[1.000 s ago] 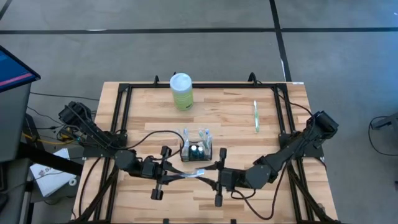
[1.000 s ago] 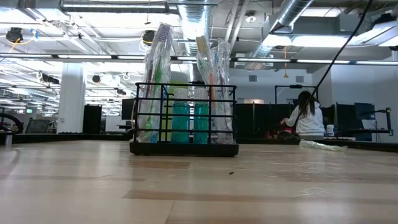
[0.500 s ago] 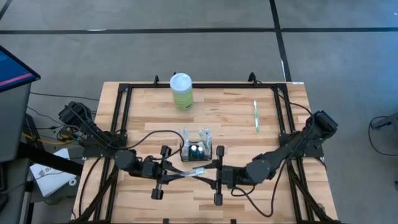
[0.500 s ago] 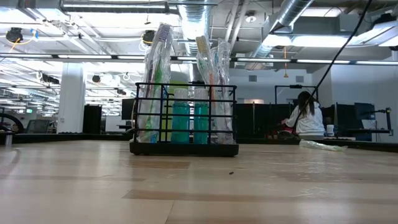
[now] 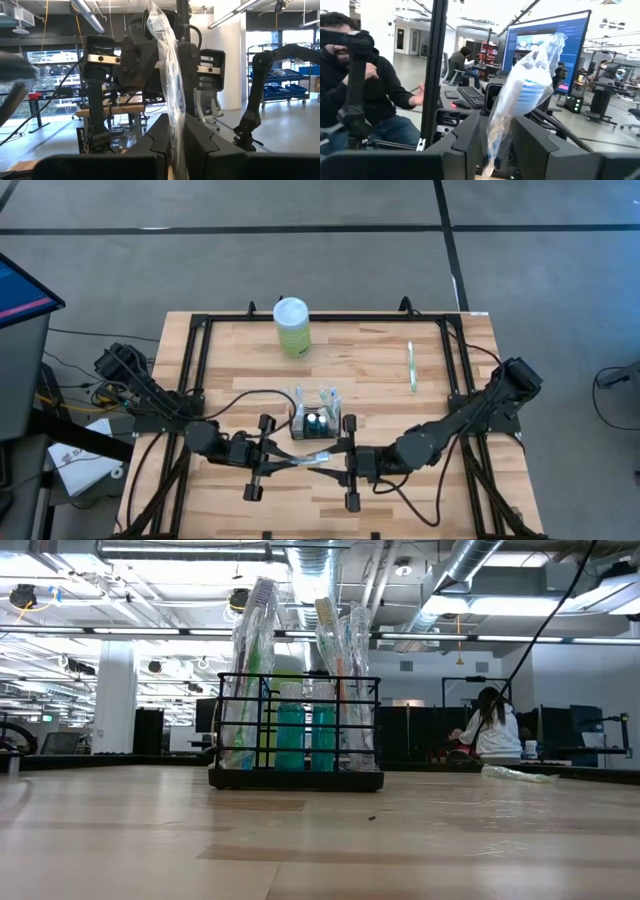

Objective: Pick & Place toothbrushing station
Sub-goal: Put the blue toothbrush into the wire organizer

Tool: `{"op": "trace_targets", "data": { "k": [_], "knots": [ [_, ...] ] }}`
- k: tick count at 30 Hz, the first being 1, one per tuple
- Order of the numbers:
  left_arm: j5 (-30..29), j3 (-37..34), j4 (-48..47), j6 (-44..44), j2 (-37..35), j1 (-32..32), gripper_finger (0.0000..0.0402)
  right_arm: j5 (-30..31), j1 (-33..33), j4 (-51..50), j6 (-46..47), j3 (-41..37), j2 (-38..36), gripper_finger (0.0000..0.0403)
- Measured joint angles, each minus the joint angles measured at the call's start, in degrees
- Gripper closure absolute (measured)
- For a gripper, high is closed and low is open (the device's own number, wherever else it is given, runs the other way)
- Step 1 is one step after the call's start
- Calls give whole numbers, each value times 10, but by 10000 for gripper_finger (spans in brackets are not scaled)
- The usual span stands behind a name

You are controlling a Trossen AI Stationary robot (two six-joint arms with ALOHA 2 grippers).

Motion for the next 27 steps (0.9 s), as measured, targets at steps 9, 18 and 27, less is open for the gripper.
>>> {"op": "trace_targets", "data": {
  "k": [9,18,27],
  "knots": [
    [0,0,-1,1,0,7,382,-9,-10,2,3,0,0,385],
    [-7,0,-3,0,0,7,334,-5,-9,-14,-4,0,0,396],
    [-67,-5,-5,0,0,6,286,45,-9,-85,7,0,-5,398]
  ]
}}
